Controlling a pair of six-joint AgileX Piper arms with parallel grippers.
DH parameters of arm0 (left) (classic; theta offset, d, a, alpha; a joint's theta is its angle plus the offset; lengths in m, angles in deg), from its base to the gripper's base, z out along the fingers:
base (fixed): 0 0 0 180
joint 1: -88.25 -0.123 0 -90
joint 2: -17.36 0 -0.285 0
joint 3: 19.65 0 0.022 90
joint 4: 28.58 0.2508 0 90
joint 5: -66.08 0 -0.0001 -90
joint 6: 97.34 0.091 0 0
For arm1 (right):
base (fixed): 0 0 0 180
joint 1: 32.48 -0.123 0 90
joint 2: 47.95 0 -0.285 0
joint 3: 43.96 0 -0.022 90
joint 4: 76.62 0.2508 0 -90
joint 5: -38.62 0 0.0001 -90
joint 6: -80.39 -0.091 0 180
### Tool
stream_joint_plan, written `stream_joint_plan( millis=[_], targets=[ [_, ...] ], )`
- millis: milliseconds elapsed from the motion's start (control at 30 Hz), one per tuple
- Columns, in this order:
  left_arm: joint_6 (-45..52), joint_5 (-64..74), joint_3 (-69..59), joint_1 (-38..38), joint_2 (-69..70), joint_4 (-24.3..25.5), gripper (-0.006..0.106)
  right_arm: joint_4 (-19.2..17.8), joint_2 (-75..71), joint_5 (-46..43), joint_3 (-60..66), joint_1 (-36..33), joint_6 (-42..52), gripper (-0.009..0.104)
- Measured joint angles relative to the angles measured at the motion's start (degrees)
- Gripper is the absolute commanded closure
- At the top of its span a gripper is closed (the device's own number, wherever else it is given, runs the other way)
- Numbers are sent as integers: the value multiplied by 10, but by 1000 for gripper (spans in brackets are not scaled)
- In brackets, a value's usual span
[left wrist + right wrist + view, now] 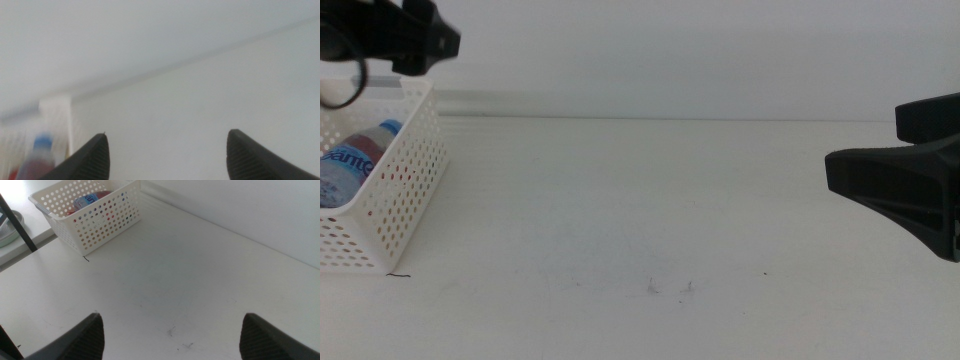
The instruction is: Use arms to grab the bottles and put them into the dustbin to the left of the table.
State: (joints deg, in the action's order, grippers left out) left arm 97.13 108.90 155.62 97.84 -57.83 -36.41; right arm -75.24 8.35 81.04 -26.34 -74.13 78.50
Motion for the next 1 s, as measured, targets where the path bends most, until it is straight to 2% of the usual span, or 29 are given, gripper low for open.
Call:
stream_joint_plan(
  millis=[167,300,633,733,867,1000],
  targets=[
    [-4,-27,-36,50,114,-4,25,0,0,0,0,0,0,2],
    [-6,-18,-46,55,181,-4,25,0,0,0,0,0,0,2],
    [-7,3,-46,58,217,13,25,0,0,0,0,0,0,2],
    [-8,5,-46,58,218,9,20,0,0,0,0,0,0,2],
    [-11,5,-46,58,218,8,7,0,0,0,0,0,0,2],
    [-16,5,-46,58,218,10,7,0,0,0,0,0,0,2]
  ],
)
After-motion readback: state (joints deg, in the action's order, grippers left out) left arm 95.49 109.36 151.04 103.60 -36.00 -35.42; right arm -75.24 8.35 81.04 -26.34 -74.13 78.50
